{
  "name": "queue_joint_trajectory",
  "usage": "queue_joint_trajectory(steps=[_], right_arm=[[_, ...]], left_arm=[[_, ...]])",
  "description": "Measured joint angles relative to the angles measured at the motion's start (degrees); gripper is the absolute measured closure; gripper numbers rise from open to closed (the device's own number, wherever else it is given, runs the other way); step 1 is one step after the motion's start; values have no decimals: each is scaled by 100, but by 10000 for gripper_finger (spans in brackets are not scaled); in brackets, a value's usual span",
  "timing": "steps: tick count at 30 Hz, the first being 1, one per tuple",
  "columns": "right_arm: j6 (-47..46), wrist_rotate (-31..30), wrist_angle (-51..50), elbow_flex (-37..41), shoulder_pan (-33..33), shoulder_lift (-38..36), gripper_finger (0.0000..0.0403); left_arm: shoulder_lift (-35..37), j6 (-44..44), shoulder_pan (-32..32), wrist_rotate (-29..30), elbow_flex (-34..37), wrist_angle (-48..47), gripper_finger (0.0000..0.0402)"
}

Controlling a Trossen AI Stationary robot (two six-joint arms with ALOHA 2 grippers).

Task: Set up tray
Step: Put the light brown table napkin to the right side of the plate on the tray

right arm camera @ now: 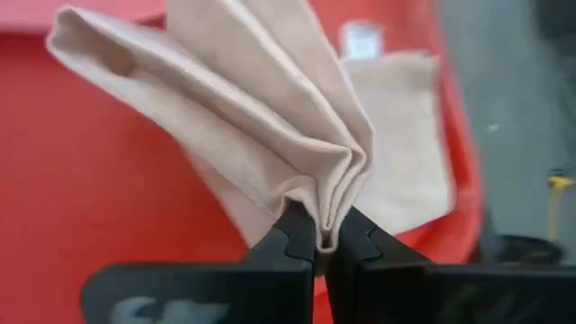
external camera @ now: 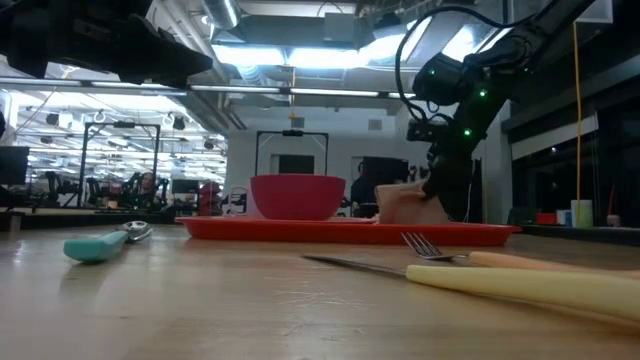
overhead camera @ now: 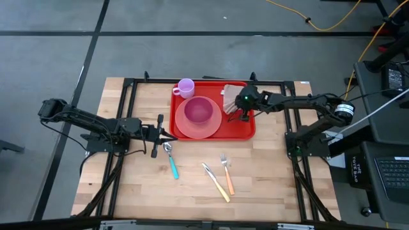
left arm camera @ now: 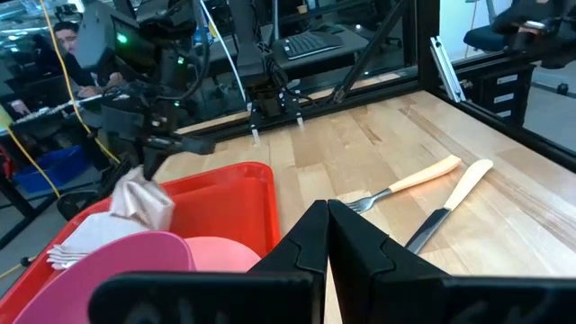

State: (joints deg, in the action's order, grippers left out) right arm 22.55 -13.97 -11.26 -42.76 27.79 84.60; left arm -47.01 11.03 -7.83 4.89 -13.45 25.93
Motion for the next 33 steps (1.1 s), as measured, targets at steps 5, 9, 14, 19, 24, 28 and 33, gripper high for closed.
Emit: queue_joint_trajectory(steps=[5,9,14,19,24,28,33], right_arm=[[-149,216,-403,0,-97,2,396],[-342,223,-621,0,-190,2,396],[-433,659,-741,0,-277,4,396],[-439,957,-848,0,-293,4,396],[-451,956,-1159,0,-291,4,389],[-447,928,-1419,0,-291,4,395],[-525,915,-1441,0,-291,4,387]], left_arm=[[0,2,0,0,0,0,398],[0,0,1,0,0,0,398],[-2,0,2,0,0,0,398],[-2,2,2,0,0,-2,398],[-1,1,2,0,0,-2,398],[-1,5,1,0,0,-4,398],[-2,4,0,0,0,-4,398]])
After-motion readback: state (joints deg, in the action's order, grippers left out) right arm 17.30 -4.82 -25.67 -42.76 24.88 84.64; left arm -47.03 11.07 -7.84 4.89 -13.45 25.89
